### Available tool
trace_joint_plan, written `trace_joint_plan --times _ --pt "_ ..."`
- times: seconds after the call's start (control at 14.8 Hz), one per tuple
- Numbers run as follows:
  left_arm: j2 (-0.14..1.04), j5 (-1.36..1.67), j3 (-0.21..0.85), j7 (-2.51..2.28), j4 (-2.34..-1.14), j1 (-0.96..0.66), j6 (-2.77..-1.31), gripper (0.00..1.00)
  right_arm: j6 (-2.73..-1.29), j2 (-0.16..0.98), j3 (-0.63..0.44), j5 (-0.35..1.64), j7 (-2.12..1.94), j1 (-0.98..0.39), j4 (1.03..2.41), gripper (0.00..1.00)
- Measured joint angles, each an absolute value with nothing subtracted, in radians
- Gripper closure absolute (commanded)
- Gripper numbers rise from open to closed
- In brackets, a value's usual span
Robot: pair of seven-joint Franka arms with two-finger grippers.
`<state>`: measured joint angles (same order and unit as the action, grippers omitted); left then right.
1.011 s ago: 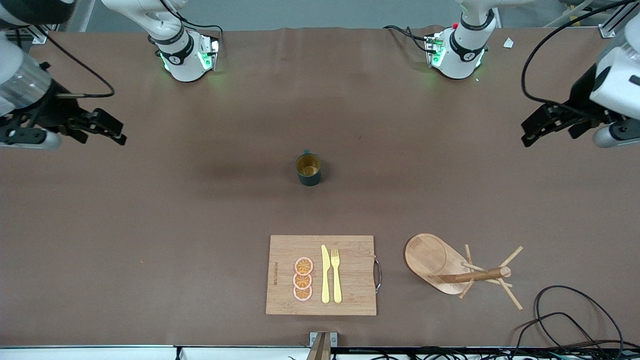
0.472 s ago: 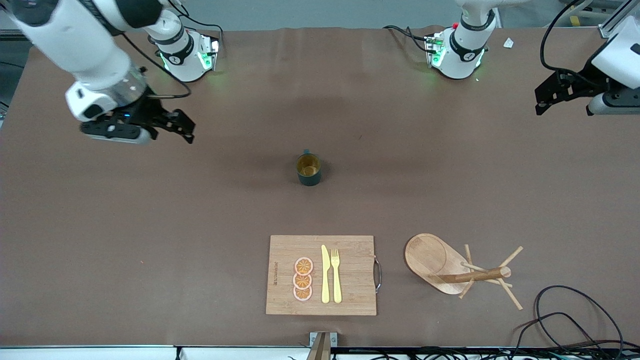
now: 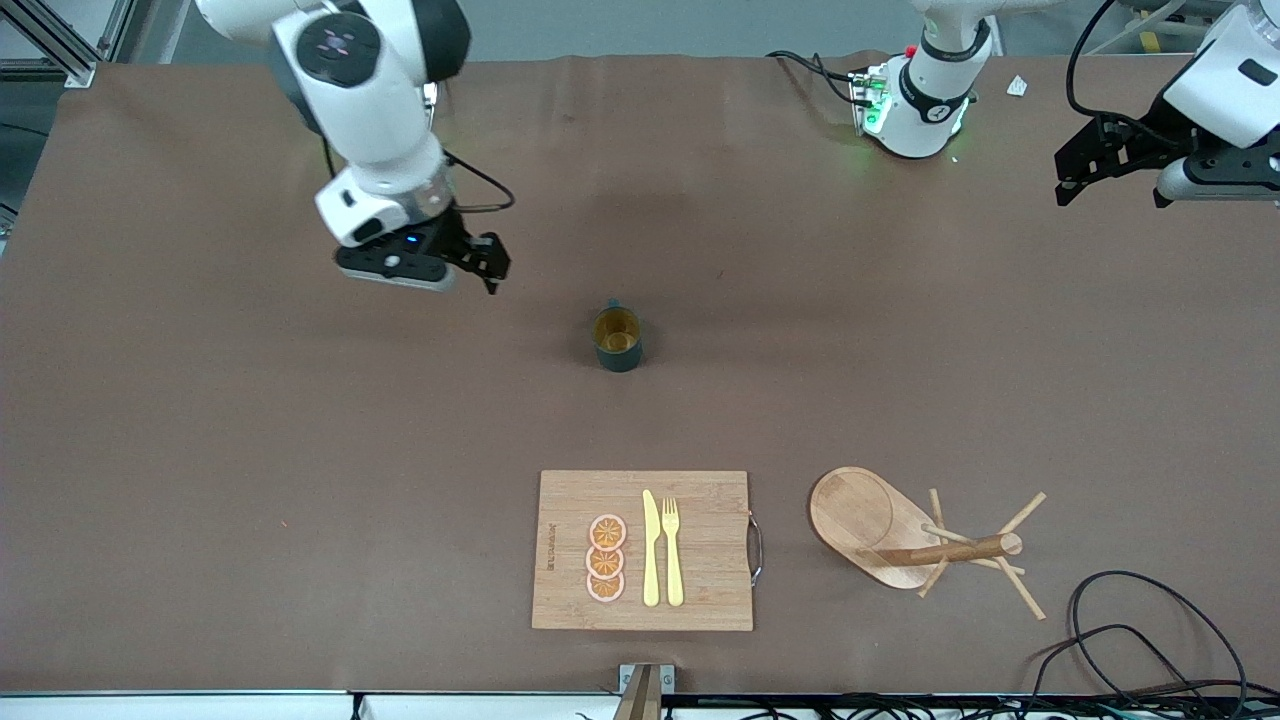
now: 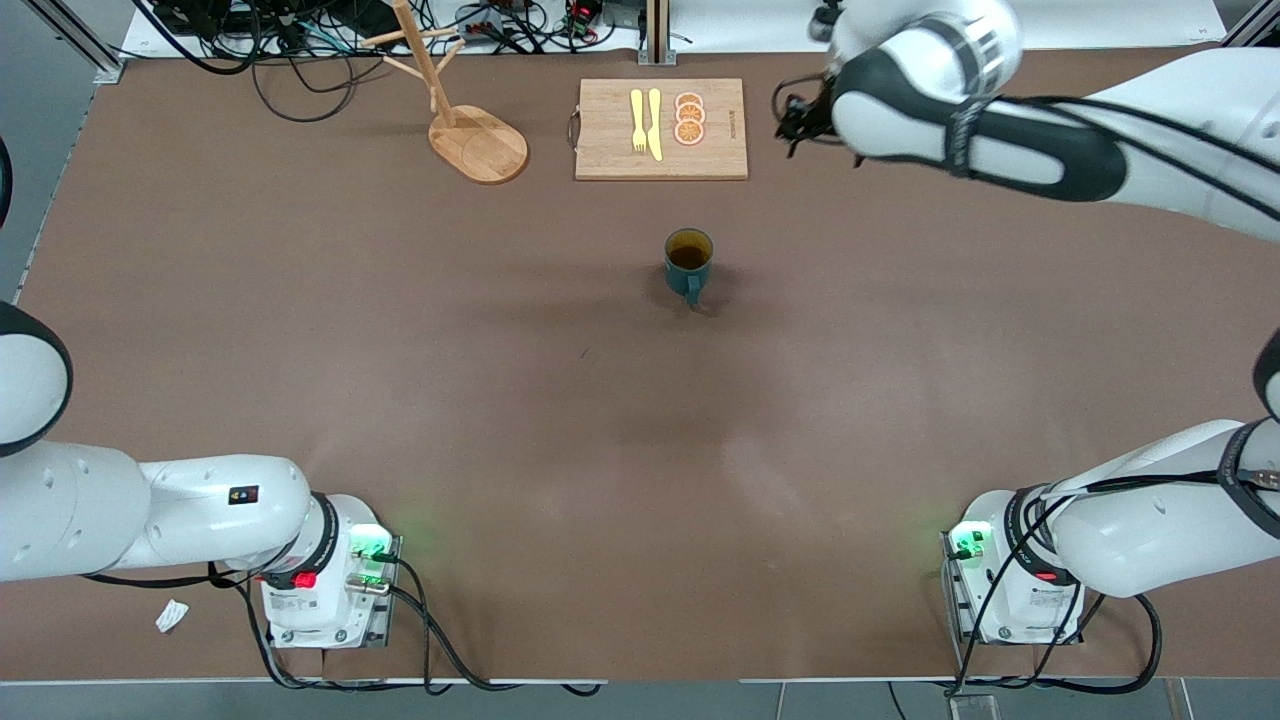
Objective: Transfer cup from left to right arm and place
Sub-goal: 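Move the right gripper over the mug while the left gripper withdraws, then lower the right gripper onto the mug rim and close on it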
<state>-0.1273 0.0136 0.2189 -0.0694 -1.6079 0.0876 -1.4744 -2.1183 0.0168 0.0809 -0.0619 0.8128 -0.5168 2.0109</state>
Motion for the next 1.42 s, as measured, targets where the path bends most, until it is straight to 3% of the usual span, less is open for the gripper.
trace_joint_plan --times 0.34,1.42 --pt "-0.117 0.017 0.219 -0.069 -1.609 0.090 -1.492 0.00 -2.230 0.108 0.080 -0.062 0.832 -0.551 1.994 0.00" --pt "-0.113 -0.004 0.215 -0.067 -1.600 0.126 -1.493 0.00 -2.202 0.430 0.076 -0.104 1.746 -0.700 1.715 0.01"
